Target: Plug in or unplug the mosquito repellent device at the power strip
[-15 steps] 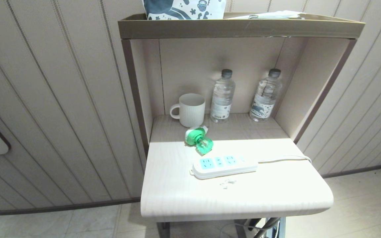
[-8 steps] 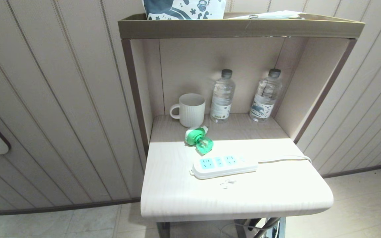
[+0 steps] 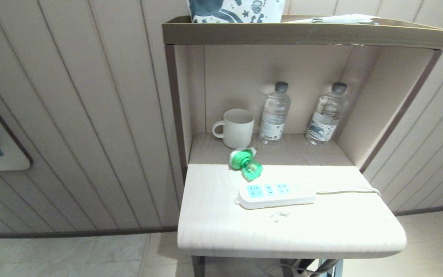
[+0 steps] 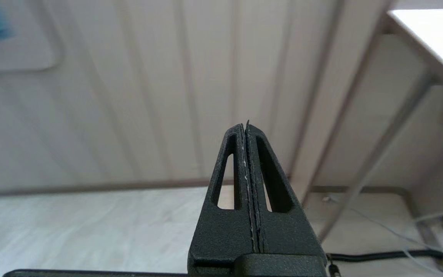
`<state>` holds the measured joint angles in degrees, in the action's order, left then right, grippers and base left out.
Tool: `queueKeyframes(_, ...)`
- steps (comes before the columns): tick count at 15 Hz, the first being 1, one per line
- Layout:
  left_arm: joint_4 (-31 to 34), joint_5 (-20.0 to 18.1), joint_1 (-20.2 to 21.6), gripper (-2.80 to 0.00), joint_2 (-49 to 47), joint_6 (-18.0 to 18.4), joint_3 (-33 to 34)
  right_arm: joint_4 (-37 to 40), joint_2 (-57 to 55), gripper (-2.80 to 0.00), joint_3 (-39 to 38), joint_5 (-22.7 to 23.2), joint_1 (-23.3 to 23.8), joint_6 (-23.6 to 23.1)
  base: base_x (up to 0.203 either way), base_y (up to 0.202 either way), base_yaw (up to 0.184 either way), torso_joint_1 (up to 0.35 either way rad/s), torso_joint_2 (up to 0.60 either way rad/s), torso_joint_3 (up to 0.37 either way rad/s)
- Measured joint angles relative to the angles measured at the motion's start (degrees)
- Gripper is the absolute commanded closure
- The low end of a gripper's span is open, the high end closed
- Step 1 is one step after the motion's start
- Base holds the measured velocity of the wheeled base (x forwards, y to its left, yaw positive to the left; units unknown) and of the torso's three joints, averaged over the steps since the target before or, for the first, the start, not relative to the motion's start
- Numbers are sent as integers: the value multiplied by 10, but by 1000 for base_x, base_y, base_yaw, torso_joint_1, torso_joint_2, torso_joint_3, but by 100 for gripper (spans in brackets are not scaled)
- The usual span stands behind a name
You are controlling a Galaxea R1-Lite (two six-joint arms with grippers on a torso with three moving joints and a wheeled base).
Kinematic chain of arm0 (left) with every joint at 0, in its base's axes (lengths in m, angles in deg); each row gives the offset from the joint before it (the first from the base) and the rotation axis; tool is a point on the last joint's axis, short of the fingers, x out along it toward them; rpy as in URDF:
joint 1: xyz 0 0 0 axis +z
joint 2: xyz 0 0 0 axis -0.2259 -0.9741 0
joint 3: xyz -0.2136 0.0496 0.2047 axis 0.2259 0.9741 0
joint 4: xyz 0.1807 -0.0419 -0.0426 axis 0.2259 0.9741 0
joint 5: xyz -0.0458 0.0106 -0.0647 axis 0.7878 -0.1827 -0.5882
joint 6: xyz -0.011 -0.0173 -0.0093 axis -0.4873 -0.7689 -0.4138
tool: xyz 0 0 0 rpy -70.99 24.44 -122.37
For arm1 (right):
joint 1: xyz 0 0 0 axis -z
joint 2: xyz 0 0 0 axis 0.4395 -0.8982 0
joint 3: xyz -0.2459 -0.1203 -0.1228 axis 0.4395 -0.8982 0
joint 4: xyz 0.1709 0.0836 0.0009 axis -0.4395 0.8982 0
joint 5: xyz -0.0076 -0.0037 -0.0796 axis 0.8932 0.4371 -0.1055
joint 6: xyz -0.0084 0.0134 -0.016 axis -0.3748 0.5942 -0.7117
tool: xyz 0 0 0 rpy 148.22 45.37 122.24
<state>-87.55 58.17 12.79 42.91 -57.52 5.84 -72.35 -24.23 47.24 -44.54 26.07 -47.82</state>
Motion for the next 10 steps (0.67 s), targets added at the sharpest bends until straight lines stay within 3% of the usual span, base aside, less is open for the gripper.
queueKeyframes(3, 0, 0, 0, 0, 0, 0, 0, 0, 0, 0, 0, 0, 0, 0, 0, -9, 102, 1, 3, 2)
queueKeyframes(10, 0, 0, 0, 0, 0, 0, 0, 0, 0, 0, 0, 0, 0, 0, 0, 0, 0, 0, 0, 0)
